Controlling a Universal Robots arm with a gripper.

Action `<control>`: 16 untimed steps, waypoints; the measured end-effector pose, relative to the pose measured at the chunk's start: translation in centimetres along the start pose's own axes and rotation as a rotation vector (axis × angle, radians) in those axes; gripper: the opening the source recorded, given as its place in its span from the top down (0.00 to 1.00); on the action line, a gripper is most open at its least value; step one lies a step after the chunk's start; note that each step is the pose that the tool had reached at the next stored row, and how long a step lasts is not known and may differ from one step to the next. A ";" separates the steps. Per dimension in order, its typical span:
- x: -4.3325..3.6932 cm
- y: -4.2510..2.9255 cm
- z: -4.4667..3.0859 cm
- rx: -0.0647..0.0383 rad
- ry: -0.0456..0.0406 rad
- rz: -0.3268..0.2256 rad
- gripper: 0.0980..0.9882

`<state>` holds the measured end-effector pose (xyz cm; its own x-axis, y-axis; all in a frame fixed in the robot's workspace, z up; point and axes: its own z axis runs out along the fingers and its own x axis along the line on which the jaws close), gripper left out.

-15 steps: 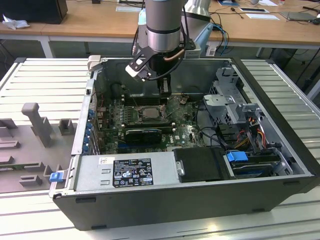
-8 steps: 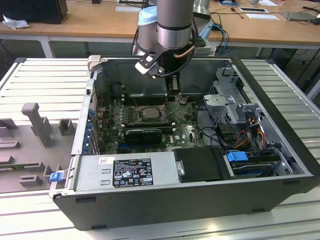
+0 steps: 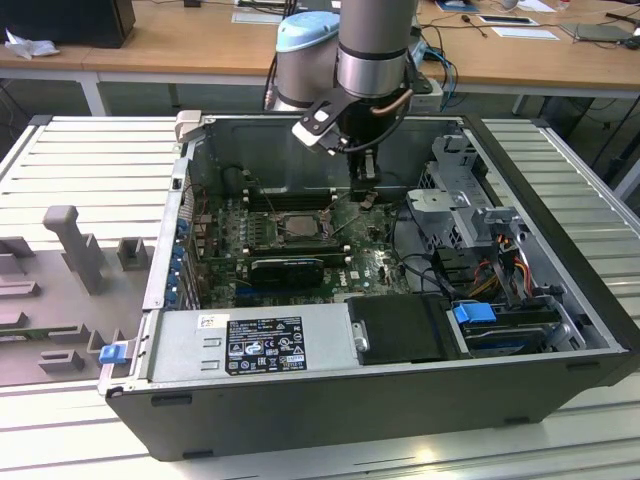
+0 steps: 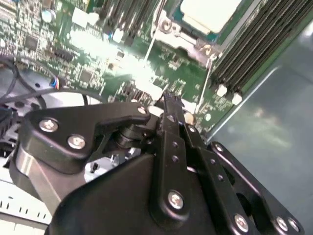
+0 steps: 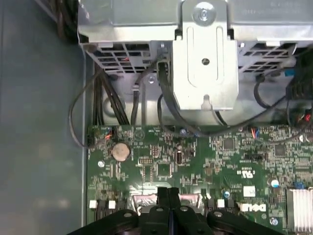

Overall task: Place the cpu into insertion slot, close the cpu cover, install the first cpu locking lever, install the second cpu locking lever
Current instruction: 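Close the cpu cover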

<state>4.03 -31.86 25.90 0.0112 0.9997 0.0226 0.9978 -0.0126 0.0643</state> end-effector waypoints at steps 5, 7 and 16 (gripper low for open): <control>0.02 1.32 0.09 0.004 0.0004 -0.005 0.99; 0.02 1.64 0.14 0.004 0.0004 -0.005 0.99; 0.00 1.82 1.11 0.023 0.0018 -0.007 0.99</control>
<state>5.91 -31.86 24.92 0.0044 0.9997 0.0241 0.9991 -0.0054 0.0420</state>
